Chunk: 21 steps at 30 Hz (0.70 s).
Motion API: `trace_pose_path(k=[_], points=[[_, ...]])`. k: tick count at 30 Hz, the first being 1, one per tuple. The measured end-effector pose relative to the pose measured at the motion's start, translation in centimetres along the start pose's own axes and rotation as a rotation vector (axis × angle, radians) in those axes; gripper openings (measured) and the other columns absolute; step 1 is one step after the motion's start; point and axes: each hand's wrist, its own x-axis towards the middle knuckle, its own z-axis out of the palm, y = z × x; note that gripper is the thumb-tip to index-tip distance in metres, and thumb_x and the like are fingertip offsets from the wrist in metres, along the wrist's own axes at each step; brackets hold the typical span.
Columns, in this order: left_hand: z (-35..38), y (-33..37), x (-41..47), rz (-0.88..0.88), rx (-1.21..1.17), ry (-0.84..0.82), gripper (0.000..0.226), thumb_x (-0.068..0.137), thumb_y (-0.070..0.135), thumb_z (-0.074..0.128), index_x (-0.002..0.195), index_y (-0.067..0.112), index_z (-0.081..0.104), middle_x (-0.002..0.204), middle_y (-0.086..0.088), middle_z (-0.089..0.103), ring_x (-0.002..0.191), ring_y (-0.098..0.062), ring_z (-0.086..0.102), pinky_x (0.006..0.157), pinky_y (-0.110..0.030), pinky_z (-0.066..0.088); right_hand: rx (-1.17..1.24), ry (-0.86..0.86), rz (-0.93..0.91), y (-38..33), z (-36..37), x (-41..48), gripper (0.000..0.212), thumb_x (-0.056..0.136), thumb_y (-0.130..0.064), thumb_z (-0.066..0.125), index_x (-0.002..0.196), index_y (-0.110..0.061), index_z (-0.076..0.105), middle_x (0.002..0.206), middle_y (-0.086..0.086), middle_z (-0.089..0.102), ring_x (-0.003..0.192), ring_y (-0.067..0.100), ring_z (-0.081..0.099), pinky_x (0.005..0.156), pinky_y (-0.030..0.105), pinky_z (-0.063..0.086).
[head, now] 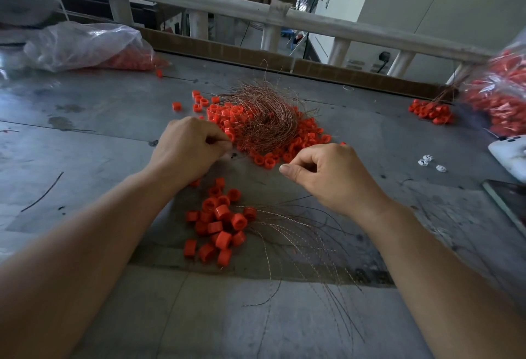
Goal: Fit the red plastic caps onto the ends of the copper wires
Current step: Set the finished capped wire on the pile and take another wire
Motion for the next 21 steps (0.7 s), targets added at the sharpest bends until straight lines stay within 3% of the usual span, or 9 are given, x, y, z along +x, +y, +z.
trace_pose_path(k=[3, 5, 7, 9, 12, 15, 18, 21], points=[[-1.2, 0.3, -0.1, -0.010, 0.003, 0.058, 0.012, 0.082, 0.017, 0.067, 0.089, 0.011, 0.074, 0.079, 0.001, 0.067, 0.066, -0.007, 0.054, 0.061, -0.016, 0.036, -0.005, 0.004, 0.001, 0.0, -0.1, 0.0, 0.023, 0.084, -0.037, 0.061, 0.077, -0.017, 0.069, 0.072, -0.003, 0.067, 0.065, 0.014, 0.061, 0.067, 0.035, 0.053], [-2.5, 0.4, -0.3, -0.039, -0.021, 0.141, 0.013, 0.082, 0.019, 0.067, 0.089, 0.010, 0.074, 0.078, -0.001, 0.066, 0.062, -0.007, 0.052, 0.067, -0.020, 0.037, -0.006, 0.003, 0.001, 0.0, -0.2, -0.1, 0.023, 0.084, -0.038, 0.061, 0.077, -0.017, 0.069, 0.072, -0.003, 0.066, 0.064, 0.014, 0.061, 0.067, 0.035, 0.053], [-3.8, 0.4, -0.4, -0.067, -0.074, 0.208, 0.011, 0.081, 0.023, 0.067, 0.085, 0.013, 0.073, 0.071, 0.006, 0.063, 0.059, -0.001, 0.051, 0.070, -0.023, 0.039, -0.007, -0.002, 0.004, 0.0, -0.2, -0.1, 0.023, 0.084, -0.038, 0.061, 0.077, -0.017, 0.068, 0.071, -0.001, 0.066, 0.064, 0.016, 0.062, 0.067, 0.036, 0.053], [-5.0, 0.5, -0.7, -0.082, -0.177, 0.227, 0.008, 0.080, 0.026, 0.067, 0.073, 0.028, 0.068, 0.067, 0.013, 0.062, 0.059, -0.001, 0.055, 0.072, -0.028, 0.048, -0.001, -0.006, 0.008, -0.1, -0.2, -0.1, 0.023, 0.084, -0.038, 0.061, 0.077, -0.017, 0.068, 0.071, 0.000, 0.066, 0.065, 0.017, 0.062, 0.067, 0.037, 0.053], [-6.4, 0.8, -1.0, -0.038, -0.298, 0.238, 0.016, 0.079, 0.033, 0.065, 0.064, 0.040, 0.062, 0.061, 0.017, 0.064, 0.066, -0.009, 0.062, 0.076, -0.038, 0.054, -0.006, -0.007, 0.012, -0.2, -0.4, -0.1, 0.023, 0.084, -0.038, 0.061, 0.077, -0.018, 0.068, 0.071, -0.001, 0.066, 0.064, 0.016, 0.061, 0.066, 0.036, 0.053], [-7.3, 1.4, -1.5, 0.008, -0.399, 0.270, 0.004, 0.071, 0.051, 0.061, 0.070, 0.051, 0.065, 0.068, 0.023, 0.066, 0.072, -0.017, 0.064, 0.076, -0.042, 0.055, -0.023, -0.012, 0.014, -0.2, -0.5, -0.2, 0.023, 0.084, -0.039, 0.060, 0.080, -0.017, 0.069, 0.075, -0.002, 0.066, 0.068, 0.011, 0.061, 0.069, 0.034, 0.052], [-7.4, 2.0, -2.0, 0.065, -0.556, 0.271, 0.011, 0.070, 0.055, 0.064, 0.074, 0.044, 0.066, 0.069, 0.018, 0.067, 0.070, -0.010, 0.063, 0.071, -0.029, 0.055, -0.034, -0.001, 0.002, -0.3, -0.4, -0.1, 0.024, 0.084, -0.039, 0.060, 0.080, -0.017, 0.069, 0.075, -0.004, 0.066, 0.068, 0.010, 0.059, 0.069, 0.033, 0.051], [-6.5, 3.3, -2.7, 0.061, -0.691, 0.213, 0.015, 0.066, 0.041, 0.062, 0.077, 0.029, 0.065, 0.064, 0.016, 0.067, 0.061, -0.003, 0.060, 0.063, -0.016, 0.053, 0.000, 0.070, -0.024, -0.4, -0.4, 0.0, 0.024, 0.082, -0.036, 0.062, 0.078, -0.015, 0.070, 0.075, -0.004, 0.065, 0.069, 0.011, 0.060, 0.068, 0.033, 0.051]])
